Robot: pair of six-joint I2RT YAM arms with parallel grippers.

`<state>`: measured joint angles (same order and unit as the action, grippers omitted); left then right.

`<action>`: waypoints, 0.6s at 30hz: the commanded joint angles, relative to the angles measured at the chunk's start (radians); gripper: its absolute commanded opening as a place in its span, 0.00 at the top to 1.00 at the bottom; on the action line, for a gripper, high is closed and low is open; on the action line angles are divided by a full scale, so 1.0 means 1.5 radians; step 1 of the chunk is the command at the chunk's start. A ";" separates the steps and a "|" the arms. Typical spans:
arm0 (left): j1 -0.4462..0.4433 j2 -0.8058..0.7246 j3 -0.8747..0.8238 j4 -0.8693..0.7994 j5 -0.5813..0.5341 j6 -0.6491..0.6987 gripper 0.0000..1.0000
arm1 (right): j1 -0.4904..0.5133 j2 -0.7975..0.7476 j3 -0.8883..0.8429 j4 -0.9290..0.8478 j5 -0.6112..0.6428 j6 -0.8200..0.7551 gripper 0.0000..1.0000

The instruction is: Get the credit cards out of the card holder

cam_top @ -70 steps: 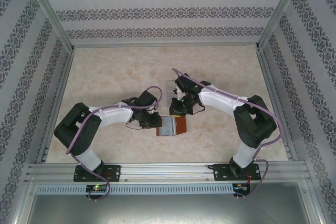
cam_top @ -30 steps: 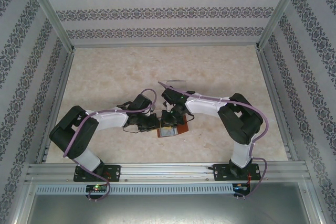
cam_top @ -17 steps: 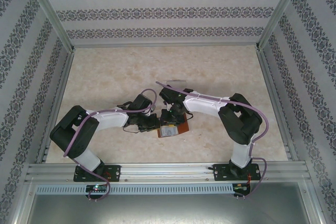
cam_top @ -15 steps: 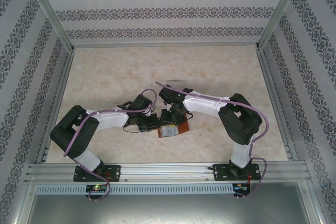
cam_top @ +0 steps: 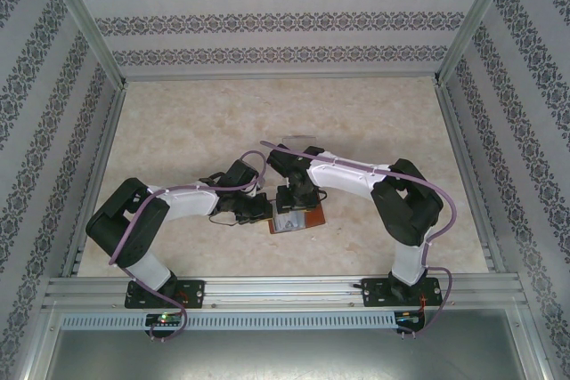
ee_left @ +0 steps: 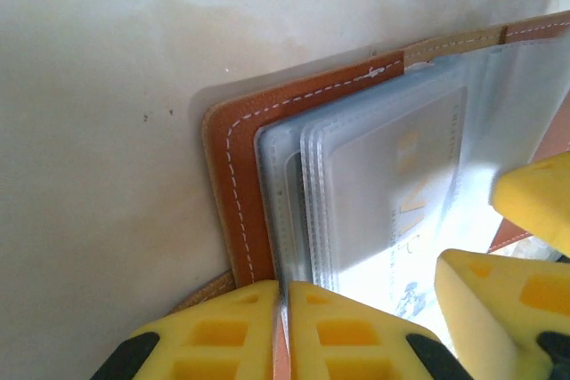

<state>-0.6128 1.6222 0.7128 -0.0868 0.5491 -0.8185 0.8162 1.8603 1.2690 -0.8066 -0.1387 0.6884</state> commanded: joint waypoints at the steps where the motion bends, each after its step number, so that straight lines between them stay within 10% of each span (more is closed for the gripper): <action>1: 0.003 0.021 0.003 -0.021 -0.001 -0.001 0.87 | 0.009 0.007 0.018 -0.056 0.061 -0.016 0.46; 18: 0.002 0.018 0.005 -0.029 -0.001 0.002 0.87 | 0.008 -0.010 -0.001 -0.099 0.128 -0.021 0.45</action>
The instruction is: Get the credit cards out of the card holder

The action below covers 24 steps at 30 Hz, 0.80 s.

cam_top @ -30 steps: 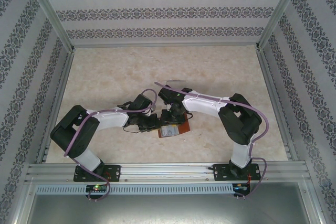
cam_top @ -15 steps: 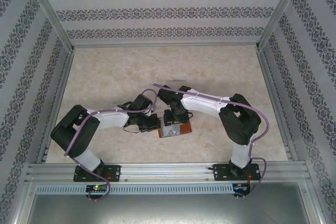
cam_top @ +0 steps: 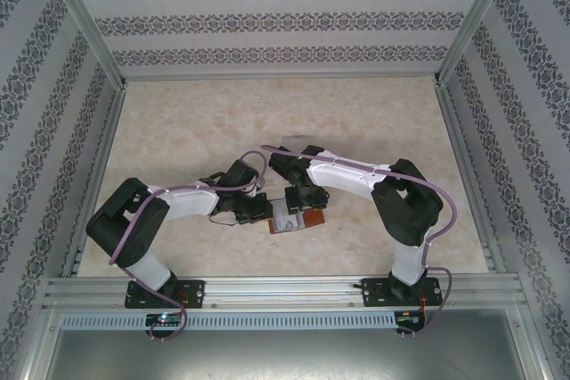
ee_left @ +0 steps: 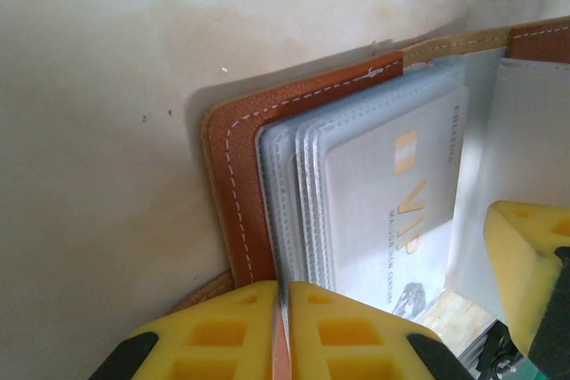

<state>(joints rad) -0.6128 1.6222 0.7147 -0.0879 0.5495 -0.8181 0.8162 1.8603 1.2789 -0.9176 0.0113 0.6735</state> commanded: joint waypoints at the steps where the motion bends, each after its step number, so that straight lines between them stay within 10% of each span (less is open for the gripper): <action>1: 0.003 0.018 0.004 -0.029 -0.001 0.002 0.87 | 0.008 -0.010 -0.009 -0.028 0.032 -0.011 0.44; 24: 0.003 0.025 0.007 -0.031 0.001 0.007 0.86 | -0.003 0.025 -0.054 -0.046 0.086 -0.022 0.34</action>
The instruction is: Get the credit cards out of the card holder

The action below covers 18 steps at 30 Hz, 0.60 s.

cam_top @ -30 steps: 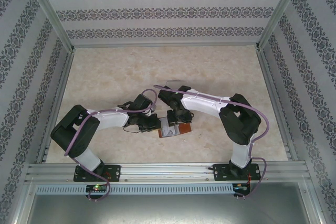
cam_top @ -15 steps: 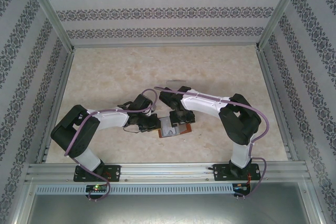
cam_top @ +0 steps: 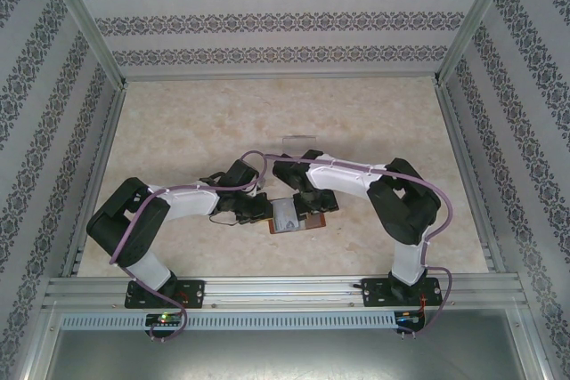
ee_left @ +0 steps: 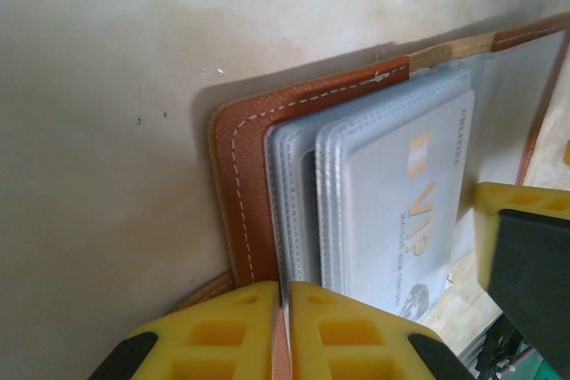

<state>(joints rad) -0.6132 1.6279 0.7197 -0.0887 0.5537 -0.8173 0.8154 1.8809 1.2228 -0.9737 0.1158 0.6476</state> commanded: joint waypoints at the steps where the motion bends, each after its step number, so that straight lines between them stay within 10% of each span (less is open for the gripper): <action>1: 0.003 0.022 0.004 -0.032 -0.001 0.008 0.86 | -0.003 0.013 -0.018 -0.009 0.016 -0.004 0.34; 18: 0.003 0.018 0.047 -0.076 -0.012 0.023 0.86 | -0.001 -0.027 -0.035 0.000 -0.009 0.007 0.35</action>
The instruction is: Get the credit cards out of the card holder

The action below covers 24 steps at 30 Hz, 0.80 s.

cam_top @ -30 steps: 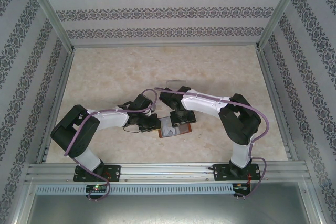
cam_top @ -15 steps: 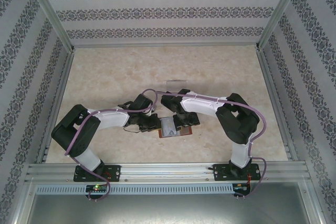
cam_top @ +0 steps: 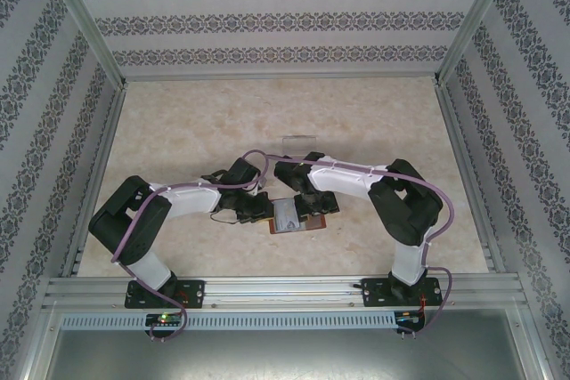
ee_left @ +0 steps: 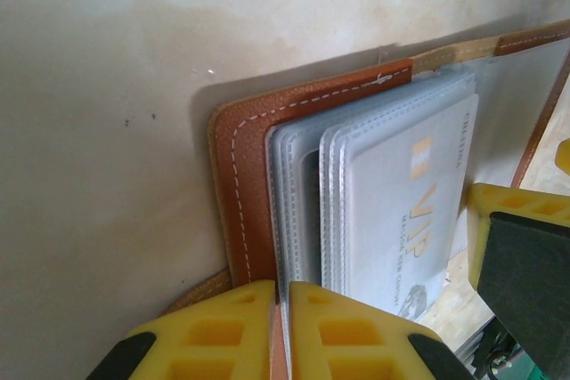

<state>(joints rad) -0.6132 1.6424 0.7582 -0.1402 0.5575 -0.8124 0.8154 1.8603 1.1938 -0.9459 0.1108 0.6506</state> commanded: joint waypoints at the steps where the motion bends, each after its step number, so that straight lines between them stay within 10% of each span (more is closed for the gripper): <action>1: 0.002 0.006 0.028 -0.053 -0.020 0.023 0.86 | -0.001 -0.016 -0.015 -0.020 -0.007 0.006 0.35; 24: -0.040 -0.027 0.127 -0.185 -0.107 0.047 0.76 | 0.001 -0.062 -0.048 0.048 -0.087 0.021 0.44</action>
<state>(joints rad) -0.6552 1.6005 0.9264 -0.3721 0.4309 -0.7670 0.8154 1.7920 1.1366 -0.8772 -0.0013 0.6758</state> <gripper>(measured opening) 0.241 0.562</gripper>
